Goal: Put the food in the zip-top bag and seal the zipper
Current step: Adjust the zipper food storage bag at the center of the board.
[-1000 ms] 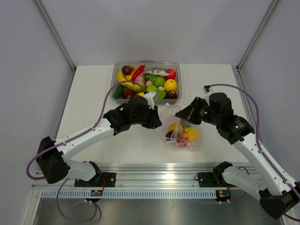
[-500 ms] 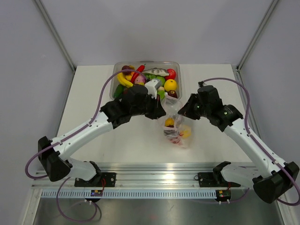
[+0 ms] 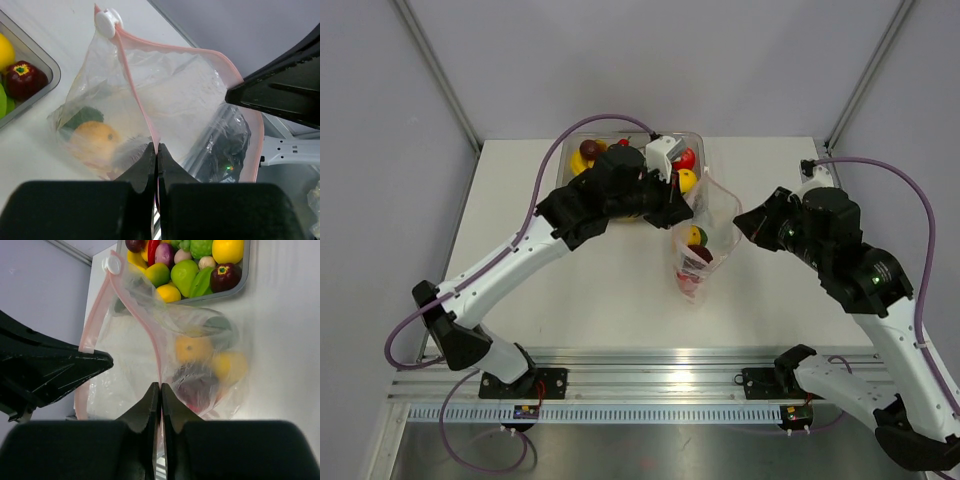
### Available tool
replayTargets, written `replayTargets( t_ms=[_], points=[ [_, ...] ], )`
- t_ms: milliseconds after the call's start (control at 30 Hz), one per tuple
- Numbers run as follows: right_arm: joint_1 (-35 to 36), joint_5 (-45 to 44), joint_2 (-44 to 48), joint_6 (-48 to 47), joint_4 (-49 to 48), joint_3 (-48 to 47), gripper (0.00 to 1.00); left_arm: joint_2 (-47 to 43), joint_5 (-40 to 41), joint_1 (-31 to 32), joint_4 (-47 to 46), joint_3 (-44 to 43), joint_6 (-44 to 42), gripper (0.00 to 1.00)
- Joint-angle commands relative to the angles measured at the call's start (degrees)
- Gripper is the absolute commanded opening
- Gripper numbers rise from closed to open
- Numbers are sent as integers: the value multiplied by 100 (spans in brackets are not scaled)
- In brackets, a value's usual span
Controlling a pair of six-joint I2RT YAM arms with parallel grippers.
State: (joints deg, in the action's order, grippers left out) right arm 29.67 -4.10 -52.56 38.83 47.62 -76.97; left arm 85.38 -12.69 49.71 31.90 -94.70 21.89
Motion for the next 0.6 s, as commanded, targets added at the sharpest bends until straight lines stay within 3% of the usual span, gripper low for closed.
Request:
replayTargets(
  t_ms=[0,133,233,367,433,567],
  points=[
    [-14,-135,52,81,81,24,11,180,-234,-32,220,-234,-413,0],
    [-5,-153,245,195,108,165,10,382,-339,-120,246,-128,-562,0],
    [-5,-293,316,178,99,252,10,916,-778,-129,666,-443,-870,29],
    [-14,-495,220,107,151,357,10,1542,-955,-129,1423,-1242,-1291,47],
    [-14,-487,167,81,108,480,9,1543,-447,-129,1897,-1629,-1502,58],
    [-5,-399,193,169,-67,989,9,974,915,-181,2118,-1552,-1733,73]
  ],
)
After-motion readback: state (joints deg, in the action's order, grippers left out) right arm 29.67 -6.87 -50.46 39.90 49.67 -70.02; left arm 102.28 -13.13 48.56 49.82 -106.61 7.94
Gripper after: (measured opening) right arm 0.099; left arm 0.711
